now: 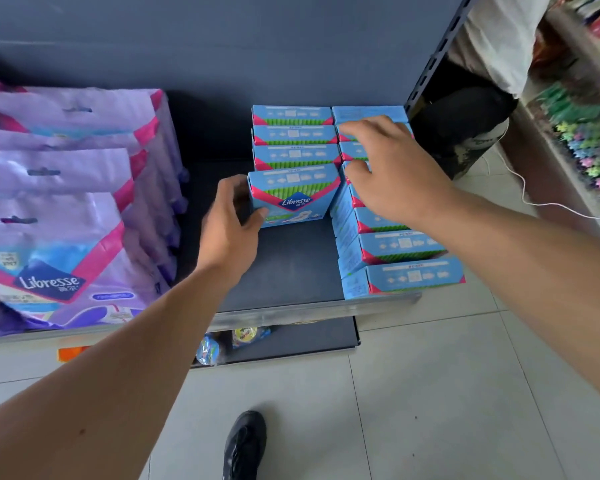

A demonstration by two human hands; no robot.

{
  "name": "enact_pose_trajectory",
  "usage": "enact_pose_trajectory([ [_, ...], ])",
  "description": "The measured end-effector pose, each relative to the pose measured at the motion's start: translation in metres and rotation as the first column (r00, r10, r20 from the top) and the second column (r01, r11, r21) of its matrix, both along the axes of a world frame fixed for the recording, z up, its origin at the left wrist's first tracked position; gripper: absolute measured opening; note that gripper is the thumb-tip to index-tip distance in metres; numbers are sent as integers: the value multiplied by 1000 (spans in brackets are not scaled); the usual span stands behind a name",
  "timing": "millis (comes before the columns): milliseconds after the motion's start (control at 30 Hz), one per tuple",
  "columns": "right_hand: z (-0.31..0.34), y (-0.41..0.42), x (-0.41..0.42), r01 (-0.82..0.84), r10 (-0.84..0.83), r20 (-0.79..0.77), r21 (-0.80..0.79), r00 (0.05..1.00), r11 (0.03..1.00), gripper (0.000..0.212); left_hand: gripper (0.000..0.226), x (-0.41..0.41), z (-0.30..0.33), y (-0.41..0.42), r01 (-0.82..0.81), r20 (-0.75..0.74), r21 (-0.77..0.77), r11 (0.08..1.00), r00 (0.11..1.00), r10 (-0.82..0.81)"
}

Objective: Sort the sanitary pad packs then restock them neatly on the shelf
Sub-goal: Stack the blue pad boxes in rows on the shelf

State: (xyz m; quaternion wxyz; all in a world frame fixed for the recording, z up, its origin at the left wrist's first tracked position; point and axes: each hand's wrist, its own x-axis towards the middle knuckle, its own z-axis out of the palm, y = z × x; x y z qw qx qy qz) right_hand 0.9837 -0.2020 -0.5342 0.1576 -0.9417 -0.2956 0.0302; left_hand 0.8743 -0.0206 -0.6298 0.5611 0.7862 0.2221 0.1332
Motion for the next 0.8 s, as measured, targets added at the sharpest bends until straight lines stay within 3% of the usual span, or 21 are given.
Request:
enact_pose_trajectory([
  [500,-10,-14,-6,-12,10,-65,-43,998,999,50,37,5,-5,-10,-83,-31,127,988,996,88],
  [800,-7,-18,-16,-49,44,-52,-99,998,994,51,50,0,-5,-8,-91,-5,227,970,996,94],
])
